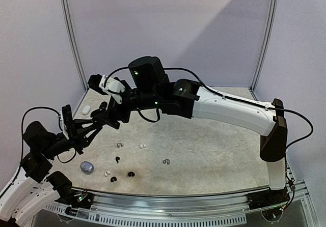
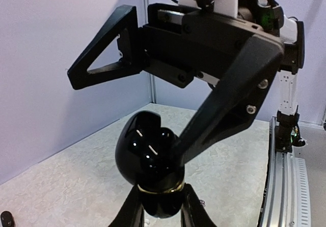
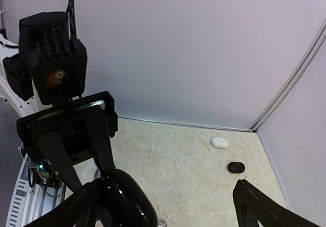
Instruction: Insert the wireless bluetooth earbuds into the charging case
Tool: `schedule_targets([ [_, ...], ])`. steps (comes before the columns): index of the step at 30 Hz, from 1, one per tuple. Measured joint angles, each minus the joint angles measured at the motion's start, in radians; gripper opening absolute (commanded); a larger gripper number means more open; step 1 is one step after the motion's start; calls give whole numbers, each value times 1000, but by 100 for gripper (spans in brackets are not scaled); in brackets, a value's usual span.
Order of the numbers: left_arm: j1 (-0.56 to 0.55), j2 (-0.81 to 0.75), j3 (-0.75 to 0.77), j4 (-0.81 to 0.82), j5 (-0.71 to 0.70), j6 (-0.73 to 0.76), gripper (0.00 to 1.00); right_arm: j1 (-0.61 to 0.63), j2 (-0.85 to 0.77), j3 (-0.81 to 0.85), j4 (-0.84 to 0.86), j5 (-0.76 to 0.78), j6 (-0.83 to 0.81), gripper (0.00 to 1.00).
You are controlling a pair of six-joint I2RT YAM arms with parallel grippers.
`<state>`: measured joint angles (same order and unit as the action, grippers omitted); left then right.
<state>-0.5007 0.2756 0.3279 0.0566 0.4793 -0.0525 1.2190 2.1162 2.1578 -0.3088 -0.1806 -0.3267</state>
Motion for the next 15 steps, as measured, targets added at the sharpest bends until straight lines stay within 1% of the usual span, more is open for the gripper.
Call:
schedule_targets([
  [8, 0, 0, 1, -25, 42, 48, 0, 0, 2, 44, -25, 40, -12, 92],
  [15, 0, 1, 1, -50, 48, 69, 0, 0, 29, 61, -26, 56, -16, 92],
])
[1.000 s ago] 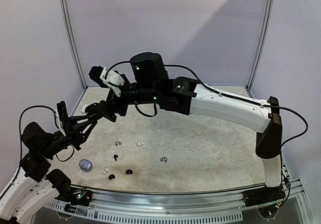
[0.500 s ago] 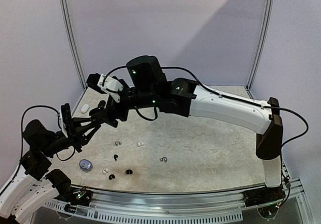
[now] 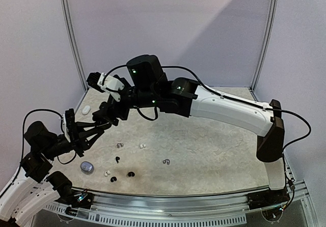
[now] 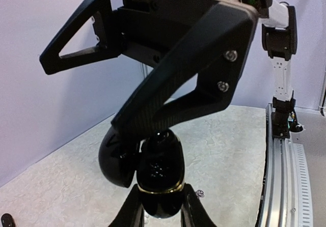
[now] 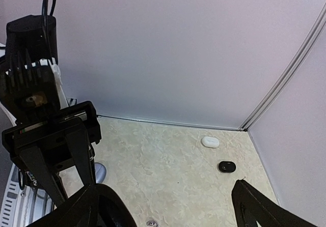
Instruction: Insert the wireless bluetooth earbuds into the charging case
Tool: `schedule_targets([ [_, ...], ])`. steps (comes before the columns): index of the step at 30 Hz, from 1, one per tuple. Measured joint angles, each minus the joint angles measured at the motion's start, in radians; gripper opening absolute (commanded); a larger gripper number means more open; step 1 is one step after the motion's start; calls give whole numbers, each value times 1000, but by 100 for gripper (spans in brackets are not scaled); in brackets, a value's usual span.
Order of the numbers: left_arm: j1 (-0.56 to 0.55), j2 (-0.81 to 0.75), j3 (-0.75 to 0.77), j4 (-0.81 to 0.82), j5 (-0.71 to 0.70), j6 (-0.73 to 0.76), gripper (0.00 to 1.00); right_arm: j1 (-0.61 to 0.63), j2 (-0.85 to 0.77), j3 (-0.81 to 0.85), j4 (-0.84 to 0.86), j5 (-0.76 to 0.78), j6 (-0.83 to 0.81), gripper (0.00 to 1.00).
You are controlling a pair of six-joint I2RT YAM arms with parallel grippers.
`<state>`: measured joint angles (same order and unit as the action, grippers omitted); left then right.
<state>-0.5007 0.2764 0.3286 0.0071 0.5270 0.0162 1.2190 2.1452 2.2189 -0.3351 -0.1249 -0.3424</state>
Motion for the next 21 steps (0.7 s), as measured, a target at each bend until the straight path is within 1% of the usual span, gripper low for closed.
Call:
schedule_targets([
  [12, 0, 0, 0, 8, 3, -14, 0, 0, 28, 47, -50, 16, -3, 91],
  [17, 1, -1, -1, 10, -31, -78, 0, -1, 33, 63, -50, 5, 2, 91],
  [21, 12, -1, -1, 10, -76, -135, 0, -9, 33, 72, -11, -35, 25, 91],
])
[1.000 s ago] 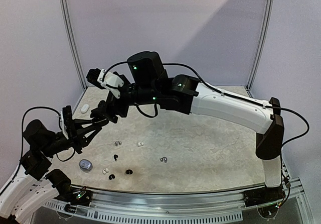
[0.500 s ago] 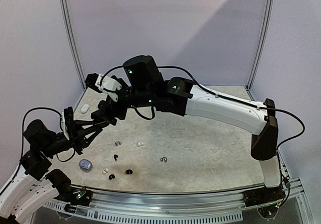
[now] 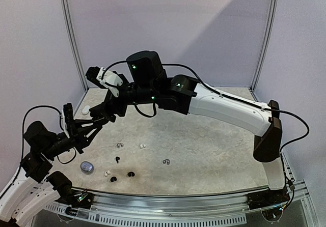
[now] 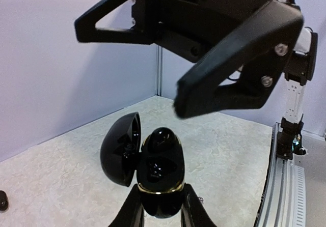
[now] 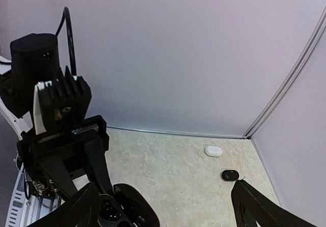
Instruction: Insert the wireless bluetooth earbuds into the charging case
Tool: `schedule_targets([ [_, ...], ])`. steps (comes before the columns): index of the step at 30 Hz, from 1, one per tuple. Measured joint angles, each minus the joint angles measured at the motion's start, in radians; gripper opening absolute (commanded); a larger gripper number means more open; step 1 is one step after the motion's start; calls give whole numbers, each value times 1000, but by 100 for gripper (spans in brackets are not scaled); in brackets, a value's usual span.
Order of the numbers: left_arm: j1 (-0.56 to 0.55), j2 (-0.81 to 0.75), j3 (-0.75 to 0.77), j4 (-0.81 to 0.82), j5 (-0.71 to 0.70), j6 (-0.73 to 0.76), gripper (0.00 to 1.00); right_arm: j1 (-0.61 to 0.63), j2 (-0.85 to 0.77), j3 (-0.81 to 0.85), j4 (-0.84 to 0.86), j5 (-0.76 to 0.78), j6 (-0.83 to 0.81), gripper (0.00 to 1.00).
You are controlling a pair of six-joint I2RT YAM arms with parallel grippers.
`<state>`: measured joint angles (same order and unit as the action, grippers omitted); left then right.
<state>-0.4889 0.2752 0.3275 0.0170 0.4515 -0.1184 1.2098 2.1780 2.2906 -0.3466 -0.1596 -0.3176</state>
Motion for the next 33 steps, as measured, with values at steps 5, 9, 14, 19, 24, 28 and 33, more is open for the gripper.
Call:
schedule_targets([
  [5, 31, -2, 0, -1, -64, -42, 0, -14, -4, 1, 73, -45, 66, 88],
  [9, 83, -23, 0, -23, -126, -71, 0, -32, -13, 5, 92, -13, 142, 82],
  [14, 141, -57, 0, -58, -198, -74, 0, -45, -10, 7, 16, 74, 233, 72],
  [19, 194, -106, -5, -82, -245, -57, 0, -48, 48, 9, -77, 117, 361, 63],
  [24, 230, -129, -16, -88, -259, -39, 0, -45, 169, 10, -106, 106, 447, 63],
  [28, 251, -131, -16, -89, -255, -33, 0, -37, 281, 10, -105, 75, 474, 69],
  [33, 275, -131, -17, -88, -236, -32, 0, -7, 383, 24, -104, 64, 439, 70],
])
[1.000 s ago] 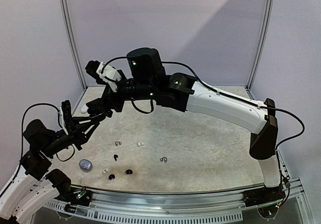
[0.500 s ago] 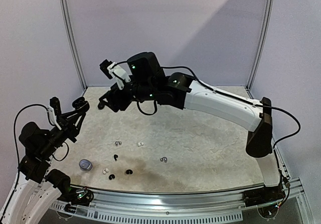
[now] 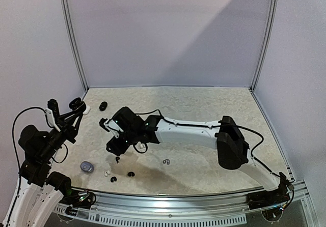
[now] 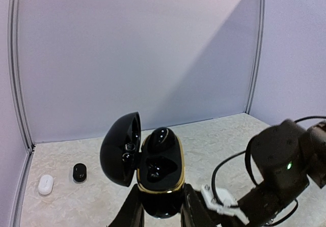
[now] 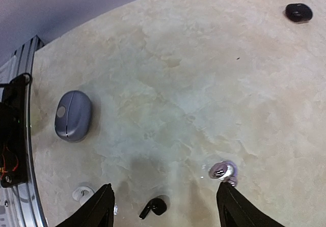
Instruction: Insert the wireless bluetooth earbuds into the charging case
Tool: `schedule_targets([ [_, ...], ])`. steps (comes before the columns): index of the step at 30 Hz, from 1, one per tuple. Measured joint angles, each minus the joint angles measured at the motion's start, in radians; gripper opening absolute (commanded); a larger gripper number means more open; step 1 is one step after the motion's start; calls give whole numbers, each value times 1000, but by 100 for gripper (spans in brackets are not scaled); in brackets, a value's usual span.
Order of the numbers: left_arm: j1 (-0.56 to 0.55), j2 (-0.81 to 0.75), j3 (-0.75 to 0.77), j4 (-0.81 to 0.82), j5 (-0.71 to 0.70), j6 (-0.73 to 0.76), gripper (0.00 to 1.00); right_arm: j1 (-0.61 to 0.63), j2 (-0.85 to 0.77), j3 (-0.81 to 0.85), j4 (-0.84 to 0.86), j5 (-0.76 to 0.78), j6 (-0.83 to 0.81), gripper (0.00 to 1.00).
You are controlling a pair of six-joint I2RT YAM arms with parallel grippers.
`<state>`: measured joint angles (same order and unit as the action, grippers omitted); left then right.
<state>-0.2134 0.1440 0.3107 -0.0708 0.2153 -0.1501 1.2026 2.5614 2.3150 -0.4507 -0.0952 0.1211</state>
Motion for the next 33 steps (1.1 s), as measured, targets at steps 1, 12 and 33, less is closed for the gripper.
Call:
schedule_targets([
  [1, 5, 0, -1, 2, 4, 0, 0, 9, 21, 6, 0, -5, -7, 69],
  [12, 45, -5, -16, 7, 37, -1, 0, 55, 122, 16, -1, 5, -57, 58],
  [33, 59, -6, -24, 31, 39, -19, 0, 55, 43, -103, -43, 95, -172, 34],
])
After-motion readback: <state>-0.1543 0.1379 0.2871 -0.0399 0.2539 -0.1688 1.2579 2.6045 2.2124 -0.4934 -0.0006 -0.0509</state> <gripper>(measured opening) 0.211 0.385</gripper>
